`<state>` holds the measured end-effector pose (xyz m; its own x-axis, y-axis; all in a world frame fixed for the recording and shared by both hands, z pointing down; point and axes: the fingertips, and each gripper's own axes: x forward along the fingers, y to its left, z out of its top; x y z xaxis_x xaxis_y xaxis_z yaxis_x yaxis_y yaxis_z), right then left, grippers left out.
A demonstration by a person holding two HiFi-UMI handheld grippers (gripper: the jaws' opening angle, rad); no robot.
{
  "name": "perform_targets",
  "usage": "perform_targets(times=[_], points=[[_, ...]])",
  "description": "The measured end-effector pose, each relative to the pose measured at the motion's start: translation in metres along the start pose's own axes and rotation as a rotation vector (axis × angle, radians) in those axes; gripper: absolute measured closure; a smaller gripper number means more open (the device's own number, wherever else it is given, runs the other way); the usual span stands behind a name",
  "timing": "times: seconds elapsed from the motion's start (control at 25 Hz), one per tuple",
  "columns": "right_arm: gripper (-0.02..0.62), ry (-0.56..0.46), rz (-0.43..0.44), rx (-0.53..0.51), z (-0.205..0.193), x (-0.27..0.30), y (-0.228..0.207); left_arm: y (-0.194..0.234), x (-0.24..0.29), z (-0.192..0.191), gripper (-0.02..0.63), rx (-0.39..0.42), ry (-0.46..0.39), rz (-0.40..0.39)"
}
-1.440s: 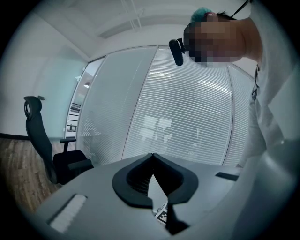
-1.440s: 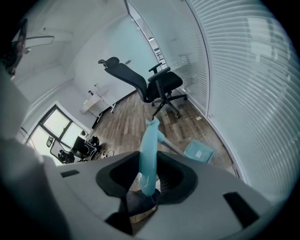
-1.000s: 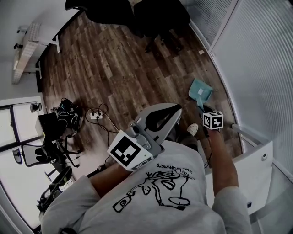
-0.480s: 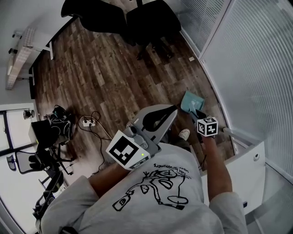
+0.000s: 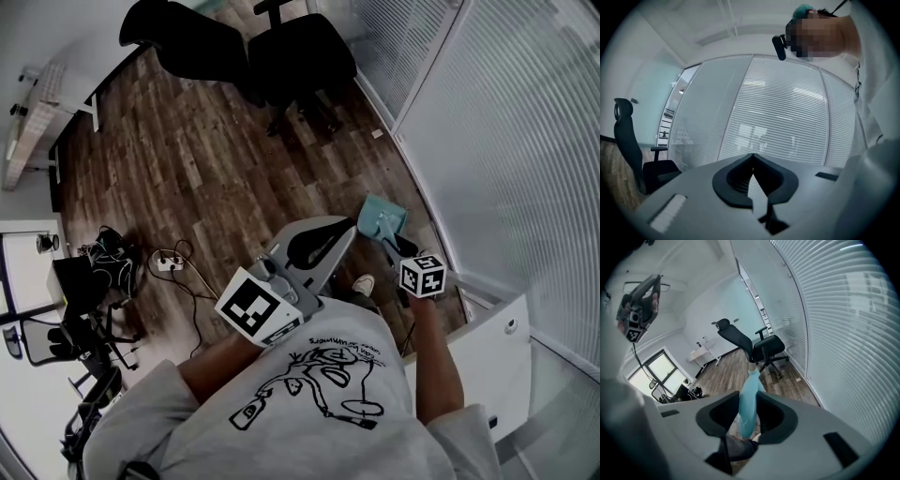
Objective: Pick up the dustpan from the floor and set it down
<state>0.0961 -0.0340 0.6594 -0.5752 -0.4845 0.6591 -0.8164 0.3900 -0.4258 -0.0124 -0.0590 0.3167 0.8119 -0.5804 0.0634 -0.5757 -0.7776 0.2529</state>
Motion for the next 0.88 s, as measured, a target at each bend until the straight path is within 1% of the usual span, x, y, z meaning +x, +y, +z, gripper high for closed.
perform_targets(times=[0.44, 0.6, 0.88], points=[[0.488, -0.114, 0.012, -0.044, 0.075, -0.068, 0.035, -0.004, 0.007, 0.007, 0.604, 0.01, -0.017, -0.004], [0.488, -0.138, 0.015, -0.071, 0.094, -0.089, 0.048, -0.006, 0.009, 0.009, 0.604, 0.011, -0.023, -0.008], [0.488, -0.205, 0.033, -0.065, 0.133, -0.14, 0.075, -0.011, 0.01, 0.013, 0.604, 0.017, -0.032, -0.011]])
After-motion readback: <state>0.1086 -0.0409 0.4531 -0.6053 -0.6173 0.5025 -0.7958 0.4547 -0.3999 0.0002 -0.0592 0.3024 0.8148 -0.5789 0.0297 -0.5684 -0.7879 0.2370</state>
